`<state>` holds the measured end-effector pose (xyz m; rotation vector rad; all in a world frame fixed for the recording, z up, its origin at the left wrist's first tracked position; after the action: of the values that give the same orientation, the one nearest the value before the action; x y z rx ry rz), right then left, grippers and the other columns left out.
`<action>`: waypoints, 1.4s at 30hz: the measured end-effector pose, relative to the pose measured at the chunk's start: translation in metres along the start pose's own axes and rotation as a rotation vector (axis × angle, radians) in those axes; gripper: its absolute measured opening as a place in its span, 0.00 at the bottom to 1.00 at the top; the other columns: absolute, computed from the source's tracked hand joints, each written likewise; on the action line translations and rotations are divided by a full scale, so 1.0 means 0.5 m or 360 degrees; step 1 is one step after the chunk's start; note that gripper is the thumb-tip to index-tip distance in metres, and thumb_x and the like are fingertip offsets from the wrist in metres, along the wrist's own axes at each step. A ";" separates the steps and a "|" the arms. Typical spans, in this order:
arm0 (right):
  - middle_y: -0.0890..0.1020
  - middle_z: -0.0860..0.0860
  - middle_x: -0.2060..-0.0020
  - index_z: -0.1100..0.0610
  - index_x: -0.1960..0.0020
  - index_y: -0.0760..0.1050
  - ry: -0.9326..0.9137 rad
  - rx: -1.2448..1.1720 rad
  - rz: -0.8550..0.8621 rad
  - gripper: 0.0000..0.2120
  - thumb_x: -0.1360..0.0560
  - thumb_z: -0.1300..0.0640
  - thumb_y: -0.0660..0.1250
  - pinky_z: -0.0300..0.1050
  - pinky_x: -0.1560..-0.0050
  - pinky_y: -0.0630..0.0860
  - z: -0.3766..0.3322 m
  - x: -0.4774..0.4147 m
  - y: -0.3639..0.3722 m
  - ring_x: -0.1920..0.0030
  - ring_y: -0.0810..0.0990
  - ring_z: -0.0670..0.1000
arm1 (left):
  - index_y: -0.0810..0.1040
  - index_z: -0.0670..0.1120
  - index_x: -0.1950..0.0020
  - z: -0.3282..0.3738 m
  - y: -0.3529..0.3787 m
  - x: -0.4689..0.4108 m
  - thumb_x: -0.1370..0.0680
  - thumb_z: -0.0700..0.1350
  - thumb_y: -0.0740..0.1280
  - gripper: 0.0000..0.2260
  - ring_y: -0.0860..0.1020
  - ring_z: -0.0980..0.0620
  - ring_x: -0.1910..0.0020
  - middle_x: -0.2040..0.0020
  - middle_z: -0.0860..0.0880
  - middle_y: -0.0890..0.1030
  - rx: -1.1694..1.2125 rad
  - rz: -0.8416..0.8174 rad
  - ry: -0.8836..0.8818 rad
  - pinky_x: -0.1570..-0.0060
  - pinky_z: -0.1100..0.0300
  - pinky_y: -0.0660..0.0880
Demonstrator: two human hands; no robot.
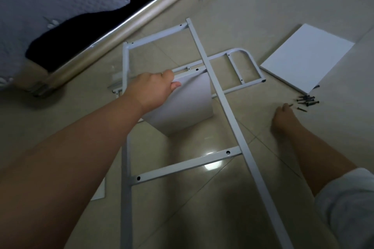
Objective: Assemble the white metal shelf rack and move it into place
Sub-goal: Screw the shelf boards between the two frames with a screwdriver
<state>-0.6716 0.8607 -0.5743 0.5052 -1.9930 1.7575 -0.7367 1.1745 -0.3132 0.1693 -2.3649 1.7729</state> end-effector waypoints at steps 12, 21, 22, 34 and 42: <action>0.76 0.64 0.52 0.71 0.53 0.77 -0.0277 -0.0006 0.0478 0.10 0.30 0.72 0.59 0.50 0.51 0.73 -0.091 0.056 -0.022 0.51 0.76 0.63 | 0.66 0.37 0.40 0.000 -0.005 0.001 0.18 0.51 0.49 0.19 0.76 0.37 0.47 0.46 0.36 0.78 -0.0055 0.0034 0.0026 0.54 0.52 0.69; 0.81 0.59 0.49 0.64 0.53 0.81 -0.0339 -0.1595 0.0813 0.10 0.29 0.69 0.62 0.40 0.52 0.72 -0.202 0.165 -0.324 0.56 0.78 0.51 | 0.66 0.40 0.39 0.003 -0.006 0.011 0.18 0.52 0.49 0.18 0.75 0.38 0.44 0.42 0.38 0.77 -0.0017 0.0004 0.0018 0.52 0.53 0.69; 0.81 0.59 0.49 0.62 0.54 0.81 -0.0397 -0.1774 0.0799 0.10 0.30 0.70 0.63 0.38 0.54 0.73 -0.216 0.186 -0.351 0.59 0.77 0.48 | 0.66 0.40 0.39 0.005 -0.006 0.012 0.18 0.53 0.48 0.18 0.75 0.39 0.44 0.41 0.39 0.77 -0.0010 -0.0003 0.0022 0.52 0.53 0.69; 0.83 0.59 0.58 0.66 0.51 0.81 -0.1320 -0.0980 0.0958 0.07 0.28 0.68 0.67 0.37 0.53 0.75 -0.400 0.407 -0.455 0.61 0.80 0.48 | 0.66 0.42 0.40 0.010 -0.005 0.012 0.18 0.54 0.48 0.19 0.74 0.40 0.41 0.40 0.41 0.76 0.0116 0.0076 0.0174 0.52 0.53 0.70; 0.84 0.60 0.61 0.67 0.56 0.82 -0.1480 -0.0533 0.1101 0.08 0.31 0.65 0.66 0.37 0.55 0.72 -0.429 0.421 -0.450 0.60 0.82 0.54 | 0.66 0.41 0.41 0.012 -0.007 0.010 0.18 0.54 0.47 0.19 0.76 0.40 0.44 0.43 0.40 0.77 0.0125 0.0137 0.0256 0.56 0.54 0.68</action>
<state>-0.7103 1.0469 -0.2509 0.6348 -3.3693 1.5915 -0.7414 1.1678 -0.3104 -0.0642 -2.2234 1.8436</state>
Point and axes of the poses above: each hand's wrist, its own x-axis away from the middle knuckle, its own y-axis out of the palm, z = x × y, the point moved 8 cm from there along -x, towards the middle knuckle
